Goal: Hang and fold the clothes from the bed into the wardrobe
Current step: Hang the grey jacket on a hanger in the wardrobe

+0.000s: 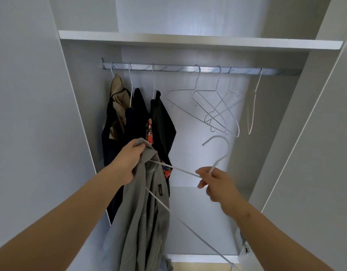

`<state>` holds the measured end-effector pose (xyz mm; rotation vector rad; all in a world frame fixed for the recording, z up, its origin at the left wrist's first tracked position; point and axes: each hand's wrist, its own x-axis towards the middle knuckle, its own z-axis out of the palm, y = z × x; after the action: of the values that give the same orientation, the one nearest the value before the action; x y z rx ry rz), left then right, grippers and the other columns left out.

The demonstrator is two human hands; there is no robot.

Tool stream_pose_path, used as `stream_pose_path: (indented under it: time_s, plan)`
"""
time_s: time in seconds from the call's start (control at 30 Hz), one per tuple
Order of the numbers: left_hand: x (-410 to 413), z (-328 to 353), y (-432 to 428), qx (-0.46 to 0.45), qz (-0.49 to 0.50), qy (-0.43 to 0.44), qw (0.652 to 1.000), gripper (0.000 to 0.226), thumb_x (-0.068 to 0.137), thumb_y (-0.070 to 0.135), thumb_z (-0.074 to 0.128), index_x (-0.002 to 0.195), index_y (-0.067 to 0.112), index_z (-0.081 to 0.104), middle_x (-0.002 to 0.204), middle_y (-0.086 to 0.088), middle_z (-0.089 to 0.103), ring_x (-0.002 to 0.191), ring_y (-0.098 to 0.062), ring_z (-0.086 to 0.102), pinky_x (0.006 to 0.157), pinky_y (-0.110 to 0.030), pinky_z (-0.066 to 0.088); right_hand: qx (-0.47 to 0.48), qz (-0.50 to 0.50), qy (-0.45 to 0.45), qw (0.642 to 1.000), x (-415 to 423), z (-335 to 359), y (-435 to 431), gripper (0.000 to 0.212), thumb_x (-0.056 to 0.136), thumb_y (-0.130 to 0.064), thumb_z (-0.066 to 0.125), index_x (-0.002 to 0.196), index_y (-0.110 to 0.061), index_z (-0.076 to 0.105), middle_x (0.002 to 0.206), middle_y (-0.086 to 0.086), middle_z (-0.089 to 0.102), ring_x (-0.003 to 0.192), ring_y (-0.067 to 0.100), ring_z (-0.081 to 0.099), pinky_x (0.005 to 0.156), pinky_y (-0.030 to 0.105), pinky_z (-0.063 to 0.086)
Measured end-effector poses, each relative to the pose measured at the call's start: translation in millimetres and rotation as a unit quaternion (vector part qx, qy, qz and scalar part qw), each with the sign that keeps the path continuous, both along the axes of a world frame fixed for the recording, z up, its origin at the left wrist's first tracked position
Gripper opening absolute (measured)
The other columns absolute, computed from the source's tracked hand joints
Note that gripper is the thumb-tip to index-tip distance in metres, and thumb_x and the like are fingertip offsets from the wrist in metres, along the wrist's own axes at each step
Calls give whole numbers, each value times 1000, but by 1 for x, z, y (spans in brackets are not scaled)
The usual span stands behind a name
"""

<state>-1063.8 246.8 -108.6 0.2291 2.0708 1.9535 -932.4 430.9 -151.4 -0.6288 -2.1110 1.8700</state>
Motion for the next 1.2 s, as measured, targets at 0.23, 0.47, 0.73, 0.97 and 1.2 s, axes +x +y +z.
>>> stream_pose_path:
  time_s: [0.23,0.47,0.73,0.97,1.2]
  plan:
    - [47,12,13,80,-95,-90,988,31,98,17,43,78,17,66,82,-6,68,73,-19,64,61,-28,55,28,15,29,999,-14,0,-20,22,98,-23,45,102,-43,52,60,-1,61,36,0,45,38,9,34]
    - [39,27,0,-81,-175,34,981,32,91,3,47,71,20,66,87,-1,67,78,-13,62,66,-21,51,38,3,47,998,-23,4,-23,28,96,-14,43,83,-25,65,46,-4,58,45,11,44,44,20,37]
    - [30,-4,11,-390,-226,465,762,47,79,48,59,122,35,45,133,14,45,122,-5,42,109,-40,19,45,69,53,995,-21,15,-26,23,87,-6,47,78,-13,67,47,-2,57,41,8,42,45,19,35]
    - [21,-10,24,-270,-238,426,830,30,92,28,55,122,25,54,97,8,64,84,-9,59,77,-20,46,132,22,113,985,-14,19,-23,21,90,-19,54,82,-36,63,57,-8,64,52,3,51,52,11,42]
    - [3,-9,24,-180,-121,356,909,30,91,23,57,120,30,54,106,17,55,98,0,51,76,0,37,312,-95,262,908,4,13,-10,10,82,-10,55,76,-18,58,70,-15,54,66,5,49,61,6,37]
